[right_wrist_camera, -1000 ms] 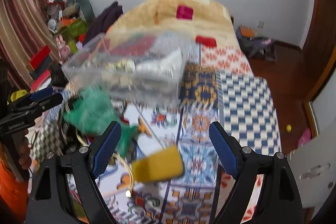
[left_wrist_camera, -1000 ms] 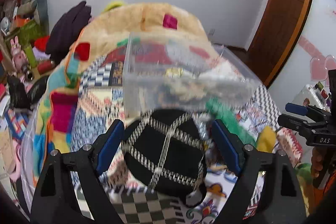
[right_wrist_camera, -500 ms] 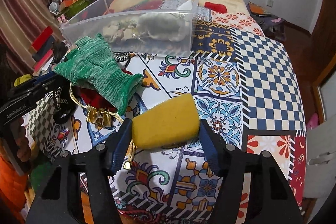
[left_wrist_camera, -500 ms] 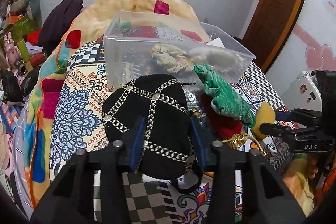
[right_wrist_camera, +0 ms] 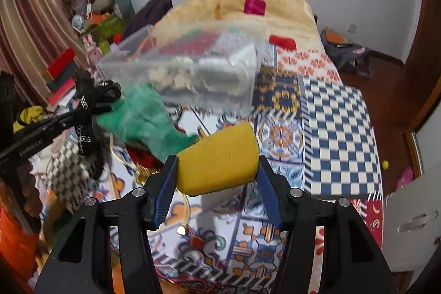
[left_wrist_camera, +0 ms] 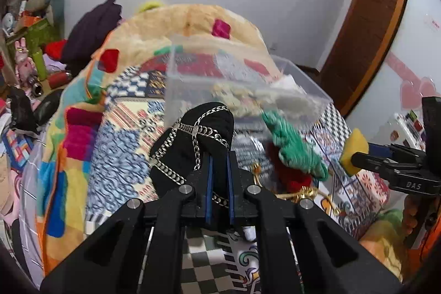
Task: Organize soft objects
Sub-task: 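Carry the sponge and hat into the clear box and open both tools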
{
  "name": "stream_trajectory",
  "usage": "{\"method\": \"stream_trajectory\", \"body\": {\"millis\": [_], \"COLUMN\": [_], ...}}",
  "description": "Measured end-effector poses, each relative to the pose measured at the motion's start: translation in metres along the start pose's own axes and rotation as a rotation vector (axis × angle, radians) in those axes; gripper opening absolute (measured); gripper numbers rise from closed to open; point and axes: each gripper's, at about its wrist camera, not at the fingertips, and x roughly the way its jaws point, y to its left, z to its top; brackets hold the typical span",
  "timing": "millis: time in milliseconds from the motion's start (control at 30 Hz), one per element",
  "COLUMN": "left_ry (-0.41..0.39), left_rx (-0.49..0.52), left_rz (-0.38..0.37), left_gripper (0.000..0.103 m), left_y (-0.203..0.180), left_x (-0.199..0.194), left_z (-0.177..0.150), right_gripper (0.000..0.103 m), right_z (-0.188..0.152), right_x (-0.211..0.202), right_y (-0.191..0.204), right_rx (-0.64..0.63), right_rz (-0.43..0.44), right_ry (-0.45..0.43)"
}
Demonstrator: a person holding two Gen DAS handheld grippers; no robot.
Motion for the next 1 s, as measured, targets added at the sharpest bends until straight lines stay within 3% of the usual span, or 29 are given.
{"method": "stream_trajectory", "body": {"millis": [233, 533, 833, 1000], "left_ry": [-0.101, -0.186, -0.237, -0.214], "left_rx": [-0.017, 0.006, 0.071, 0.083], "left_rz": [0.003, -0.022, -0.029, -0.011], "left_gripper": [0.008, 0.008, 0.007, 0.007], "left_y": [0.005, -0.004, -0.02, -0.024], "left_x": [-0.026, -0.03, -0.031, -0.002], "left_z": [0.028, 0.068, 0.095, 0.109], "right_gripper": [0.053, 0.053, 0.053, 0.053], "right_z": [0.035, 0.081, 0.105, 0.112], "right_x": [-0.012, -0.006, 0.018, 0.042], "right_y": [0.013, 0.025, 0.028, 0.032], "right_rx": [-0.009, -0.03, -0.034, -0.056], "right_rz": [0.026, 0.045, 0.063, 0.048], "right_ry": [-0.108, -0.203, -0.203, -0.159]}}
